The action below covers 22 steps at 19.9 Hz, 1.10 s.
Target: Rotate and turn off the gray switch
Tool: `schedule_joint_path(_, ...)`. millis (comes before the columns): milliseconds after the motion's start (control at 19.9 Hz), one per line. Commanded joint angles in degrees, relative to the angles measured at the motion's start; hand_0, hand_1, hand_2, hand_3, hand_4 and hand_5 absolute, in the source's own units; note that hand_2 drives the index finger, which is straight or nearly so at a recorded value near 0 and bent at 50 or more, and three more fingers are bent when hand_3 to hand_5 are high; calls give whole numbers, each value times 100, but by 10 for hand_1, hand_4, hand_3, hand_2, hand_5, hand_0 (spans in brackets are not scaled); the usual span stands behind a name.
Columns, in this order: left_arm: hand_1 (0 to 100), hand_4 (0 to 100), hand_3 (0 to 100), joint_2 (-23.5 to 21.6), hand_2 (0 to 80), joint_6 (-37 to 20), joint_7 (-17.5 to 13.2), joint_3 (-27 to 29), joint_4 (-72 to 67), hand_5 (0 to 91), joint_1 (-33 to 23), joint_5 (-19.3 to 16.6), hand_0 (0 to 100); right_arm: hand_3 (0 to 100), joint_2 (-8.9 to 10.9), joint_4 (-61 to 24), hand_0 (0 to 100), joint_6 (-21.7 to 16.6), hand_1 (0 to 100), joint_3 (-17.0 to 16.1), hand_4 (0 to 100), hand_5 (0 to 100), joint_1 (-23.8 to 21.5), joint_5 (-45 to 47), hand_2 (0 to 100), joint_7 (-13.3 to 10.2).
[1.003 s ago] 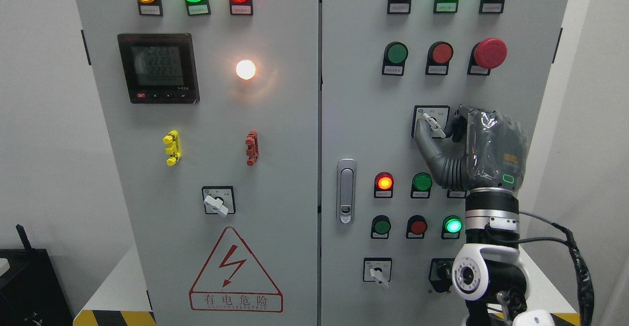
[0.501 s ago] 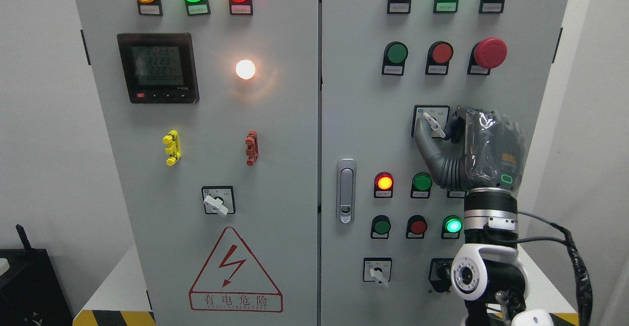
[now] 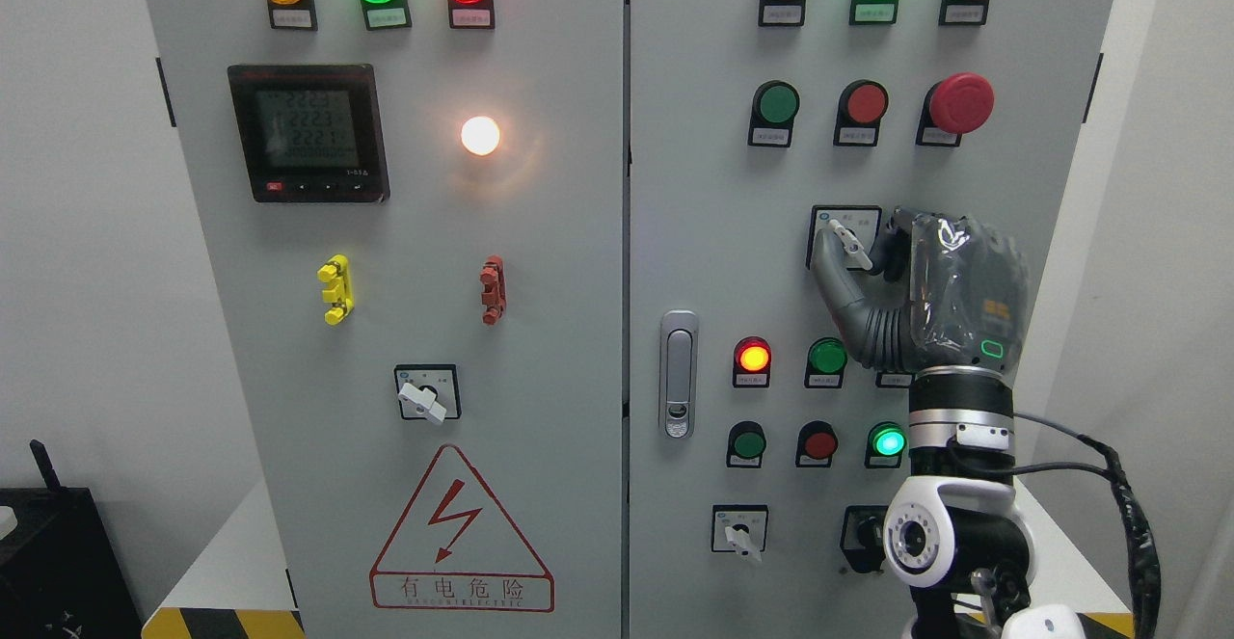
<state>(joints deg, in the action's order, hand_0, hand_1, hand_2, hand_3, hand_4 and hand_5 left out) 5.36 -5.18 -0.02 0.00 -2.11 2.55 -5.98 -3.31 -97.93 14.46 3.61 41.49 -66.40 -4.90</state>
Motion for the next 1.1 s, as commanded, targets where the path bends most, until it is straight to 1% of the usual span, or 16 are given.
schedule_joint_path(0,389,0,0,0,0,0,2,185,0,0,0,0,120,885,-3,2,447,-4,236,8,796,900,8,4,758,-10)
schedule_joint_path(451,389,0,0,0,0,0,2,185,0,0,0,0,120,898,-3,2,460,-4,225,8,804,902,8,4,771,-10)
schedule_joint_path(1053,389,0,0,0,0,0,2,185,0,0,0,0,120,909,-29,81,519,-22,205,43,811,902,8,13,779,-10)
